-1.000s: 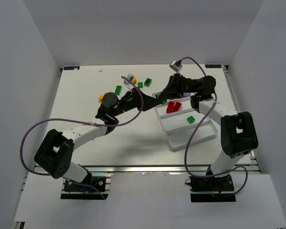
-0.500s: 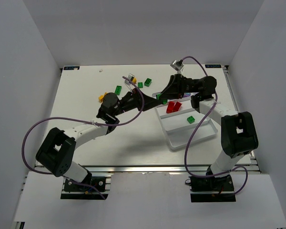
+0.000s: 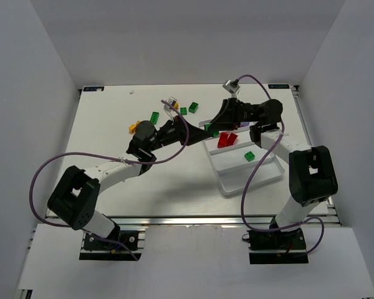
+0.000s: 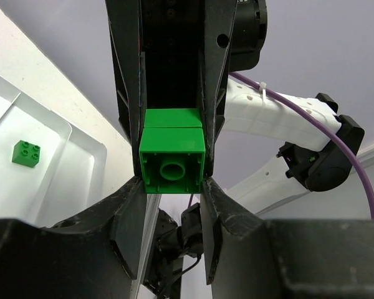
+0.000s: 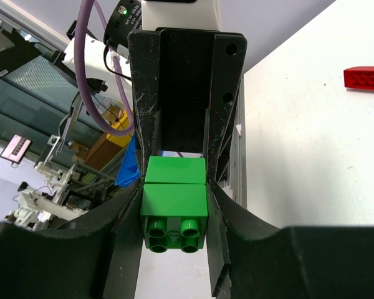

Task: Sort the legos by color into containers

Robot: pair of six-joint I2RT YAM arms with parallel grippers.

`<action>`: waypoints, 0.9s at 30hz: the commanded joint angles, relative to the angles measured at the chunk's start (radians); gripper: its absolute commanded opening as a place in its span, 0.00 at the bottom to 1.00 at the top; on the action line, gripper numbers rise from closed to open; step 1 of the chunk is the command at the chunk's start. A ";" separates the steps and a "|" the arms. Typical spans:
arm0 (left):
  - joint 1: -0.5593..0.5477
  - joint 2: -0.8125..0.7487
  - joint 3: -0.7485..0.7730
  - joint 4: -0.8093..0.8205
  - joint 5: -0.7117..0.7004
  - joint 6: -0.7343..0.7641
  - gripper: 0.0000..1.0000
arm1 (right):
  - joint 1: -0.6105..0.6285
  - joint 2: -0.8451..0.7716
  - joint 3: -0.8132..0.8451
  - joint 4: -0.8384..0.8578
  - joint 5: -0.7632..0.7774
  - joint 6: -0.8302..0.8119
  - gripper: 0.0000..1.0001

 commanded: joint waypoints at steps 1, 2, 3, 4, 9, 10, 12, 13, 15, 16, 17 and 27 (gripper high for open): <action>0.013 -0.054 0.007 0.014 -0.010 0.018 0.26 | 0.010 -0.031 -0.005 0.015 -0.039 -0.026 0.28; 0.016 -0.060 0.001 0.011 -0.010 0.021 0.25 | 0.010 -0.032 -0.009 0.015 -0.041 -0.026 0.28; 0.024 -0.071 -0.005 0.004 -0.010 0.024 0.25 | 0.005 -0.033 -0.013 0.015 -0.042 -0.026 0.28; 0.027 -0.077 -0.005 -0.001 -0.010 0.025 0.25 | 0.002 -0.033 -0.013 0.015 -0.044 -0.026 0.28; 0.047 -0.108 -0.032 -0.021 -0.006 0.030 0.25 | -0.007 -0.038 -0.026 0.016 -0.050 -0.023 0.29; 0.049 -0.116 -0.034 -0.024 -0.004 0.031 0.25 | -0.007 -0.039 -0.026 0.018 -0.050 -0.023 0.29; 0.056 -0.122 -0.037 -0.033 -0.003 0.033 0.25 | -0.007 -0.038 -0.029 0.019 -0.050 -0.021 0.29; 0.058 -0.126 -0.037 -0.035 0.000 0.035 0.25 | -0.006 -0.038 -0.029 0.021 -0.050 -0.020 0.29; 0.062 -0.131 -0.037 -0.042 0.002 0.038 0.25 | -0.007 -0.038 -0.029 0.022 -0.051 -0.020 0.29; 0.064 -0.133 -0.036 -0.046 0.002 0.039 0.25 | -0.006 -0.039 -0.029 0.022 -0.051 -0.020 0.29; 0.066 -0.136 -0.036 -0.052 0.003 0.041 0.24 | -0.006 -0.039 -0.029 0.022 -0.053 -0.020 0.29; 0.069 -0.142 -0.057 -0.147 0.007 0.087 0.24 | -0.068 -0.054 -0.080 -0.011 -0.107 -0.075 0.04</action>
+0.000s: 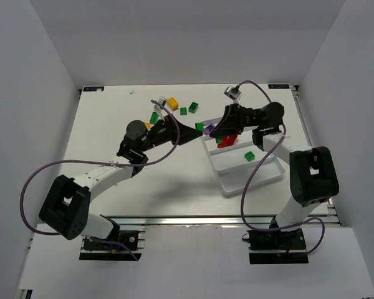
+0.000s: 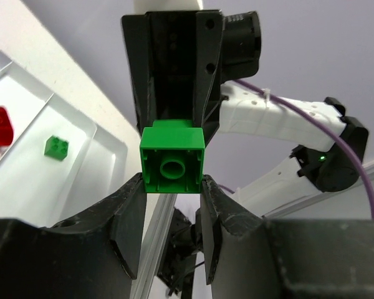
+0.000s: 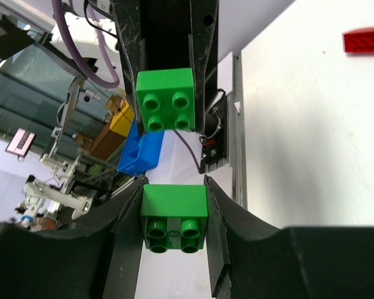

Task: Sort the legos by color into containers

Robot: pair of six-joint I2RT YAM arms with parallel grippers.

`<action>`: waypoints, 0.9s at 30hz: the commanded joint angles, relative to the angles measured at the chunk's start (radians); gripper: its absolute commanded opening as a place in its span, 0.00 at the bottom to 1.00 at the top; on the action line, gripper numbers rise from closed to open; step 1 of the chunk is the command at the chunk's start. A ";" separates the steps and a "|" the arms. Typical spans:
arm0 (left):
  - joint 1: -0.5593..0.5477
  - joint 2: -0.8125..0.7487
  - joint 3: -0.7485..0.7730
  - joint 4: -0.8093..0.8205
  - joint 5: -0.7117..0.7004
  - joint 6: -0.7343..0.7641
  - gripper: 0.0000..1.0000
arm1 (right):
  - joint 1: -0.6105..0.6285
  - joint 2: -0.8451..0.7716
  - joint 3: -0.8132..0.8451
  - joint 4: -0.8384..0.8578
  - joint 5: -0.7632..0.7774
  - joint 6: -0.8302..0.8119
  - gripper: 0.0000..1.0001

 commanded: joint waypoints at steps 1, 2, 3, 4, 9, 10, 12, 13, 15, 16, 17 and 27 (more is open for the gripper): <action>0.004 -0.042 -0.022 -0.073 -0.001 0.040 0.24 | -0.047 -0.054 -0.045 -0.036 -0.039 -0.086 0.03; 0.004 -0.041 -0.023 -0.083 -0.002 0.044 0.24 | -0.057 -0.061 -0.057 -0.079 -0.041 -0.125 0.03; 0.004 -0.041 -0.025 -0.094 -0.004 0.057 0.24 | -0.082 -0.079 -0.066 -0.135 -0.041 -0.177 0.02; 0.004 -0.038 -0.025 -0.107 -0.004 0.063 0.24 | -0.093 -0.090 -0.071 -0.313 -0.040 -0.333 0.02; -0.002 -0.010 -0.009 -0.179 0.001 0.093 0.24 | -0.101 -0.098 0.227 -1.663 0.207 -1.506 0.01; -0.007 0.011 0.001 -0.202 0.001 0.107 0.24 | -0.097 -0.091 0.254 -1.758 0.251 -1.628 0.00; -0.026 0.039 0.041 -0.261 0.002 0.142 0.24 | -0.120 -0.105 0.231 -1.794 0.386 -1.637 0.00; -0.037 0.074 0.056 -0.297 0.004 0.152 0.24 | -0.129 -0.114 0.214 -1.785 0.436 -1.635 0.00; -0.060 0.116 0.109 -0.337 0.004 0.185 0.23 | -0.133 -0.137 0.167 -1.769 0.616 -1.647 0.00; -0.068 0.137 0.125 -0.359 0.002 0.198 0.23 | -0.134 -0.142 0.153 -1.765 0.661 -1.652 0.00; -0.083 0.175 0.158 -0.391 -0.001 0.204 0.22 | -0.137 -0.153 0.136 -1.747 0.734 -1.654 0.00; -0.102 0.306 0.279 -0.494 -0.024 0.268 0.22 | -0.140 -0.130 0.039 -1.634 0.919 -1.637 0.18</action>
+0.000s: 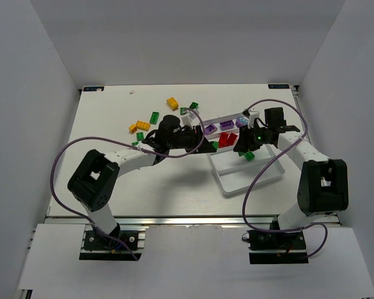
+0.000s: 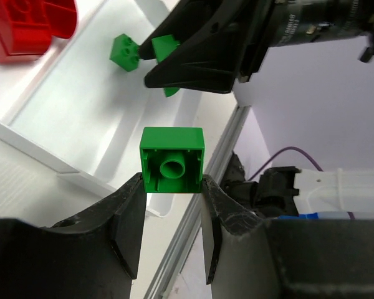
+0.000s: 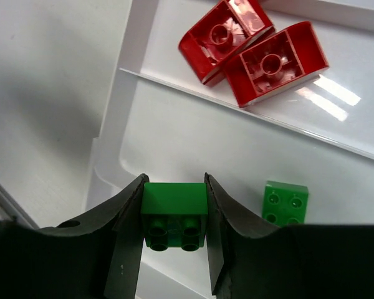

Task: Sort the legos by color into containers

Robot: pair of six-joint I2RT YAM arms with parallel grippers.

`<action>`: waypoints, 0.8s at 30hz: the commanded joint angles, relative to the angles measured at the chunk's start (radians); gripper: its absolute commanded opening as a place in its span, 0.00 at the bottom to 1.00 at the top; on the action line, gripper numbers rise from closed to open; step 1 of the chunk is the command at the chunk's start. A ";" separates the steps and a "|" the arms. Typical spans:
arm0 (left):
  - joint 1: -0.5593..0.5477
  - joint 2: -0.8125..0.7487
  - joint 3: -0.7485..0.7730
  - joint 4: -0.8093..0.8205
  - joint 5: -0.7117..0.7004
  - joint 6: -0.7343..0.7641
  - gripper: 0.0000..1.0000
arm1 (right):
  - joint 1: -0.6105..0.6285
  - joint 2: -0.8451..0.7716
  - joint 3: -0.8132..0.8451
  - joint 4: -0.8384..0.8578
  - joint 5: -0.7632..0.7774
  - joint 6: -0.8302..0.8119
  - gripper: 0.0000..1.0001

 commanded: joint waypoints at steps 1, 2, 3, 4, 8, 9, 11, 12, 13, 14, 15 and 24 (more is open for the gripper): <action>-0.002 -0.001 0.071 -0.065 -0.020 0.054 0.22 | 0.000 0.009 0.021 0.038 0.082 -0.031 0.21; -0.002 0.004 0.078 -0.076 -0.021 0.060 0.22 | -0.002 0.030 0.021 0.043 0.088 -0.032 0.28; -0.002 0.013 0.084 -0.085 -0.029 0.074 0.22 | 0.000 0.041 0.023 0.048 0.091 -0.032 0.33; -0.002 0.016 0.094 -0.105 -0.034 0.080 0.22 | 0.000 0.049 0.024 0.055 0.094 -0.034 0.37; -0.006 0.038 0.110 -0.126 -0.043 0.096 0.22 | -0.002 0.087 0.035 0.060 0.099 -0.045 0.48; -0.008 0.041 0.114 -0.129 -0.044 0.103 0.22 | -0.002 0.090 0.036 0.060 0.099 -0.045 0.49; -0.012 0.054 0.130 -0.148 -0.049 0.110 0.22 | -0.002 0.091 0.039 0.060 0.093 -0.049 0.56; -0.014 0.059 0.134 -0.152 -0.049 0.117 0.22 | -0.002 0.089 0.039 0.061 0.091 -0.049 0.58; -0.016 0.064 0.141 -0.165 -0.051 0.122 0.22 | -0.002 0.086 0.039 0.064 0.091 -0.048 0.60; -0.017 0.074 0.153 -0.172 -0.051 0.125 0.22 | 0.000 0.078 0.039 0.061 0.088 -0.049 0.63; -0.017 0.081 0.160 -0.180 -0.052 0.134 0.22 | -0.002 0.075 0.041 0.063 0.087 -0.049 0.64; -0.048 0.182 0.310 -0.367 -0.093 0.248 0.22 | -0.055 -0.015 0.056 0.090 0.146 -0.017 0.88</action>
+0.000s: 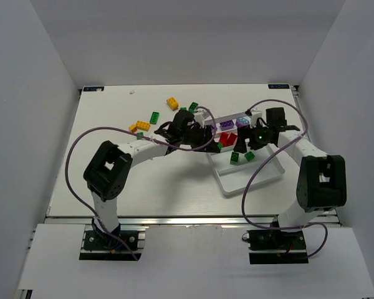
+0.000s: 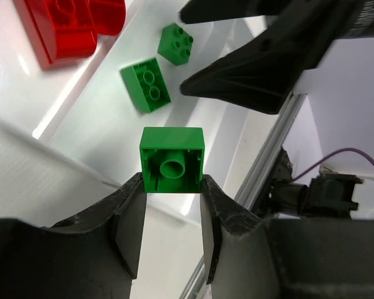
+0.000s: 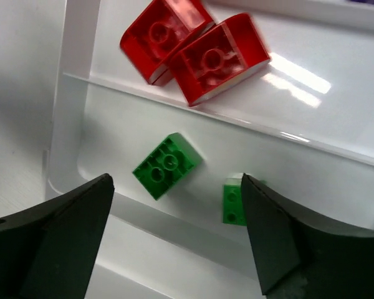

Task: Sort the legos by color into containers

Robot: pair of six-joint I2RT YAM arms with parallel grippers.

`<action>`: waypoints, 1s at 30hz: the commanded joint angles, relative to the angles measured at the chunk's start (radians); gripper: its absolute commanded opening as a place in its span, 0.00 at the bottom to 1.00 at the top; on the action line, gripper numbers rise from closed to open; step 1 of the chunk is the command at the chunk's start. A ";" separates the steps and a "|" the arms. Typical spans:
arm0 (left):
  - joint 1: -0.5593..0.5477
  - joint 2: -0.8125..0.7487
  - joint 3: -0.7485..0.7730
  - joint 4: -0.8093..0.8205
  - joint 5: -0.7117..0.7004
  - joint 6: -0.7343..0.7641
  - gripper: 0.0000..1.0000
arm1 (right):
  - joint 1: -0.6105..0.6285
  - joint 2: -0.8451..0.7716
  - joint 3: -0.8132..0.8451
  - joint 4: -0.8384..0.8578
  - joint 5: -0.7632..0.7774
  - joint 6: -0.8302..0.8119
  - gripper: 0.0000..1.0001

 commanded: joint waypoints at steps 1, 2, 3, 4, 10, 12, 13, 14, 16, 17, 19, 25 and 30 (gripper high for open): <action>-0.029 0.040 0.107 -0.132 -0.033 0.083 0.22 | -0.067 -0.097 0.057 0.059 0.060 0.004 0.89; -0.035 0.056 0.130 -0.155 -0.050 0.107 0.23 | -0.081 -0.109 0.057 0.068 0.060 -0.002 0.89; -0.040 0.089 0.153 -0.199 -0.059 0.117 0.23 | -0.090 -0.118 0.057 0.078 0.058 -0.009 0.89; -0.052 0.106 0.200 -0.221 -0.068 0.129 0.24 | -0.098 -0.131 0.056 0.090 0.051 -0.032 0.89; -0.107 0.240 0.390 -0.431 -0.180 0.212 0.31 | -0.156 -0.194 0.045 0.102 -0.133 -0.055 0.88; -0.121 0.257 0.414 -0.468 -0.221 0.223 0.38 | -0.156 -0.197 0.039 0.104 -0.149 -0.045 0.87; -0.126 0.267 0.427 -0.476 -0.237 0.223 0.44 | -0.156 -0.197 0.037 0.104 -0.162 -0.040 0.86; -0.130 0.269 0.434 -0.482 -0.248 0.227 0.55 | -0.156 -0.197 0.036 0.104 -0.167 -0.034 0.86; -0.143 0.267 0.440 -0.491 -0.295 0.227 0.67 | -0.156 -0.197 0.036 0.104 -0.175 -0.031 0.86; -0.146 0.266 0.441 -0.490 -0.301 0.227 0.74 | -0.156 -0.197 0.034 0.101 -0.179 -0.032 0.86; -0.149 0.260 0.446 -0.485 -0.318 0.221 0.82 | -0.156 -0.198 0.034 0.096 -0.189 -0.034 0.86; -0.150 0.205 0.461 -0.470 -0.350 0.201 0.98 | -0.156 -0.206 0.034 0.088 -0.236 -0.049 0.86; -0.147 0.068 0.371 -0.413 -0.429 0.169 0.98 | -0.156 -0.224 0.034 0.095 -0.284 -0.077 0.84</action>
